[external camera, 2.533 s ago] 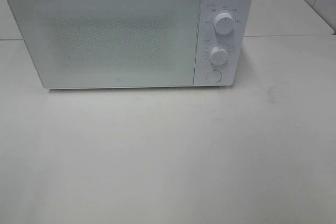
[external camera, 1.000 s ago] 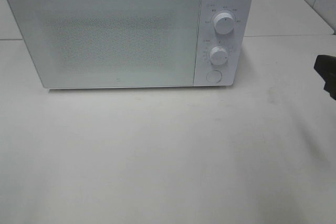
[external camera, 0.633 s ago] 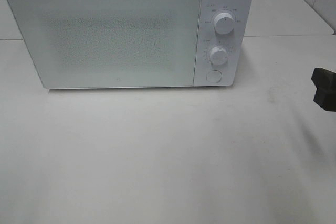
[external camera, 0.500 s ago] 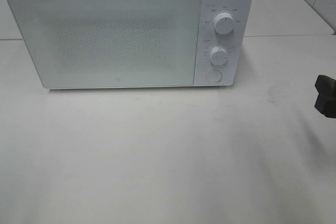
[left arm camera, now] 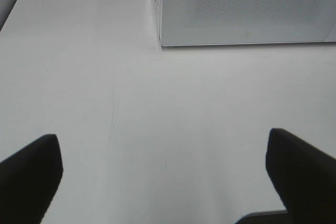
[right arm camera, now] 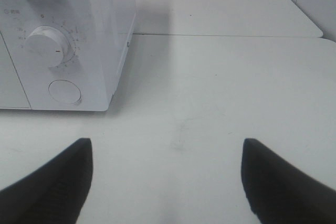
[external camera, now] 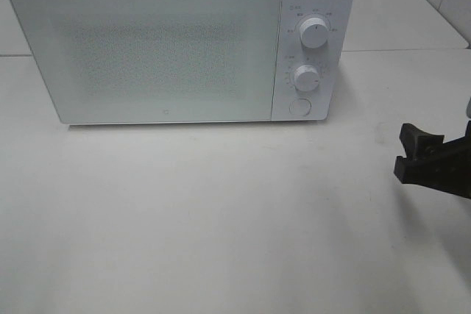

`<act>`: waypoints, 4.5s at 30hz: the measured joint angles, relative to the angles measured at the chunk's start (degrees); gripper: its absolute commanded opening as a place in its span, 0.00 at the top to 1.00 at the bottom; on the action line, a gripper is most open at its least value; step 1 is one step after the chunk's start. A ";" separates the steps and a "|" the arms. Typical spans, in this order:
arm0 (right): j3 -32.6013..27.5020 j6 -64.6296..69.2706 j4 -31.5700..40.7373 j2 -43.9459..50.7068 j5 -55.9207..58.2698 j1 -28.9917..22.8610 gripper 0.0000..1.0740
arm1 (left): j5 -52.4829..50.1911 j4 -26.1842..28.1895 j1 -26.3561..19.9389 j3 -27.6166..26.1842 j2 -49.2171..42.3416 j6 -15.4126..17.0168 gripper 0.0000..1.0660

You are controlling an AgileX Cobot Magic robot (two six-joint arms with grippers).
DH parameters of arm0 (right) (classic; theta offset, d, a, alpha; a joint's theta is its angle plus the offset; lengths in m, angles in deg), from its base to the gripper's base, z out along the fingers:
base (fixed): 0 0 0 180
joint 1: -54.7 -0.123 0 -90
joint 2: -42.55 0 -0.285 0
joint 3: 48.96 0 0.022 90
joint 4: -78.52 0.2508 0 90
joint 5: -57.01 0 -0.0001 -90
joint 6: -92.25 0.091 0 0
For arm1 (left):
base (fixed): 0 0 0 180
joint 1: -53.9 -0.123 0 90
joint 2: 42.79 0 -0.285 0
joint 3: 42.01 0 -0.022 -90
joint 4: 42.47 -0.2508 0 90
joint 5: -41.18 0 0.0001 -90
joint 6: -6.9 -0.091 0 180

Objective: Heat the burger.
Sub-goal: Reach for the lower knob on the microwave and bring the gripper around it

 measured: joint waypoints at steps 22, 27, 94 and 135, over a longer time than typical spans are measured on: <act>11.40 -7.68 20.57 -10.08 -2.75 -19.31 0.29 | 0.00 0.00 0.00 0.00 0.00 0.00 0.08; 11.57 -7.68 20.68 -10.08 -2.75 -19.31 0.29 | 0.00 0.00 0.00 0.00 0.00 0.00 0.08; 26.70 -5.96 8.37 -21.60 -0.63 -10.08 0.26 | 0.00 0.00 0.00 0.00 0.00 0.00 0.08; 40.34 -5.67 3.55 -32.83 2.52 -5.39 0.32 | 0.00 0.11 0.00 0.00 0.00 0.00 0.08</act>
